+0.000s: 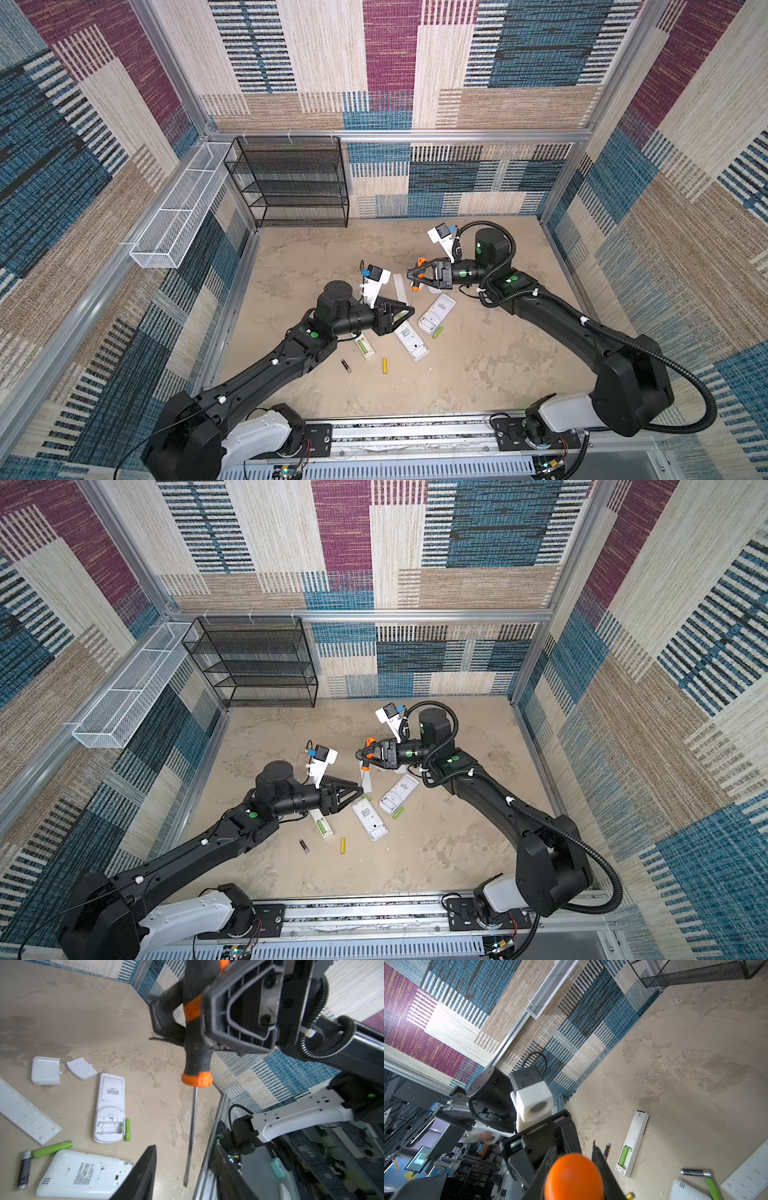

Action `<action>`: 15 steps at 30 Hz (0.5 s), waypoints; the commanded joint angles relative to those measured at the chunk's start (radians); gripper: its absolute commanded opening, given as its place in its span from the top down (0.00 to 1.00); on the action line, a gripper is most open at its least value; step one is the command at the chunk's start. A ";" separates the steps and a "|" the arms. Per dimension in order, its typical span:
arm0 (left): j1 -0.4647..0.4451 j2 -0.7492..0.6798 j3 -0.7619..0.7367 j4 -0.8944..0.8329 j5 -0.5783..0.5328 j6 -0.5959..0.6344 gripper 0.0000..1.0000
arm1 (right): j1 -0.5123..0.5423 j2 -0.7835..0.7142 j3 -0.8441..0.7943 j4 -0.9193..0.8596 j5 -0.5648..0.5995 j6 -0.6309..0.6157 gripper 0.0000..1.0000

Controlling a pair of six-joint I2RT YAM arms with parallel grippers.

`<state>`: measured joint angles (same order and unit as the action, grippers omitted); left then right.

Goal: Unload the batteries from the remote control
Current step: 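Grasp the screwdriver handle with the right gripper while the left gripper opens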

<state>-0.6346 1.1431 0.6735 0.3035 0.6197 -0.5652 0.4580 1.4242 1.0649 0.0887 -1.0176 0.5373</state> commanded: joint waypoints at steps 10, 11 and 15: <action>0.006 0.078 0.033 0.164 0.179 -0.116 1.00 | -0.001 -0.015 -0.001 0.077 -0.033 0.016 1.00; 0.007 0.074 0.034 0.148 0.168 -0.107 1.00 | -0.001 -0.017 -0.002 0.077 -0.031 0.020 0.99; 0.007 0.048 0.074 -0.024 0.098 -0.016 1.00 | -0.001 -0.030 0.005 0.039 0.024 0.036 0.52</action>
<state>-0.6296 1.2068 0.7193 0.3725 0.7609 -0.6453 0.4580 1.4082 1.0645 0.1184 -1.0328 0.5610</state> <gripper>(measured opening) 0.077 0.371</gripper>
